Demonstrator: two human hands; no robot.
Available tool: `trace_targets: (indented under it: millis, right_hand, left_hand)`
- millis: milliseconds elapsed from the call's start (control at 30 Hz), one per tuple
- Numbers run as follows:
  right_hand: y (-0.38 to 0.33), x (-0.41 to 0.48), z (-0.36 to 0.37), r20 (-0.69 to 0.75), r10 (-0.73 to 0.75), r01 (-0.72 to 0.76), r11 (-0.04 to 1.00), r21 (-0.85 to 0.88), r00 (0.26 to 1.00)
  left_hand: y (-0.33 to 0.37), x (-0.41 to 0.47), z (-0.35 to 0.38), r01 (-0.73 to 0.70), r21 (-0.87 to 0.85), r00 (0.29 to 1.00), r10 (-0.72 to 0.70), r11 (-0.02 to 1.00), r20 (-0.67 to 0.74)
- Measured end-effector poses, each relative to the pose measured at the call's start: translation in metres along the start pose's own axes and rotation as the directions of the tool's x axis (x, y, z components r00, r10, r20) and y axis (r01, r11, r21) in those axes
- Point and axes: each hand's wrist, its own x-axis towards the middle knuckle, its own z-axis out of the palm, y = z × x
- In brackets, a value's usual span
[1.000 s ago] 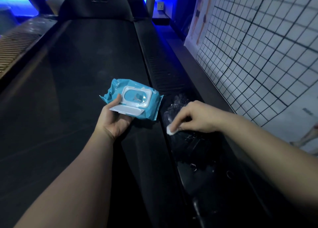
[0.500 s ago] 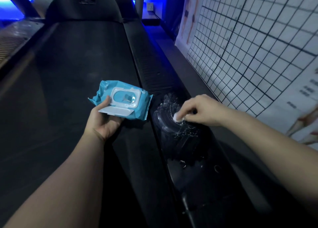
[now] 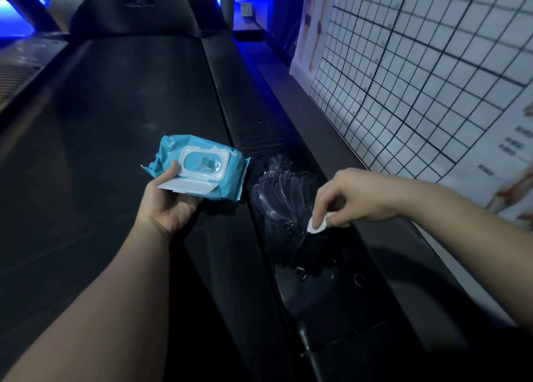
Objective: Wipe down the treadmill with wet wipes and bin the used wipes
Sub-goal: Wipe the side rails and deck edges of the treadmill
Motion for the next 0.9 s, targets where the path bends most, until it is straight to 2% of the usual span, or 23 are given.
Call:
trace_targets:
  millis: [100, 200, 267, 333, 400, 467, 500, 567, 667, 733, 900]
  right_hand:
    - [-0.005, 0.004, 0.002, -0.078, 0.021, -0.011, 0.991, 0.13, 0.997]
    - [-0.012, 0.008, 0.004, -0.033, 0.067, -0.054, 0.951, 0.303, 0.997]
    - [-0.014, 0.017, 0.006, -0.136, 0.072, -0.014, 0.923, 0.385, 0.988]
    - [-0.01, 0.032, 0.007, -0.36, 0.14, 0.039, 0.893, 0.448, 0.922]
    - [-0.002, 0.05, 0.006, -0.562, 0.244, 0.065, 0.879, 0.472, 0.79]
    - [0.003, 0.066, 0.006, -0.681, 0.275, 0.035, 0.914, 0.404, 0.679]
    - [0.003, 0.073, 0.007, -0.698, 0.254, -0.01, 0.943, 0.334, 0.669]
    - [0.001, 0.083, 0.011, -0.666, 0.2, -0.097, 0.977, 0.19, 0.719]
    - [-0.004, 0.091, 0.017, -0.618, 0.166, -0.139, 0.986, 0.091, 0.769]
    - [-0.008, 0.091, 0.018, -0.553, 0.092, -0.079, 0.996, 0.047, 0.828]
    - [-0.022, 0.066, 0.021, -0.268, -0.067, 0.09, 0.993, 0.075, 0.961]
  left_hand:
    - [0.0, 0.0, -0.001, -0.007, 0.003, 1.0, 0.007, 1.0, -0.006]
    - [0.0, 0.0, -0.001, -0.003, 0.003, 1.0, 0.003, 1.0, -0.008]
    - [0.0, 0.0, 0.0, -0.003, 0.013, 1.0, 0.003, 1.0, -0.009]
    - [-0.001, 0.0, 0.0, -0.004, 0.015, 1.0, 0.004, 1.0, -0.011]
    - [0.0, 0.0, 0.0, -0.001, 0.01, 1.0, 0.001, 1.0, -0.013]
    - [0.0, 0.0, 0.0, 0.008, 0.005, 1.0, -0.008, 1.0, -0.005]
    - [0.001, -0.001, 0.0, 0.011, 0.001, 1.0, -0.011, 1.0, -0.003]
    - [0.001, -0.002, 0.001, 0.015, -0.01, 1.0, -0.015, 1.0, 0.0]
    - [0.002, -0.003, 0.002, 0.019, -0.018, 1.0, -0.019, 1.0, 0.002]
    - [0.002, -0.002, 0.003, 0.023, -0.02, 1.0, -0.023, 1.0, 0.008]
    - [0.001, -0.001, 0.002, 0.027, -0.042, 1.0, -0.026, 0.999, 0.011]
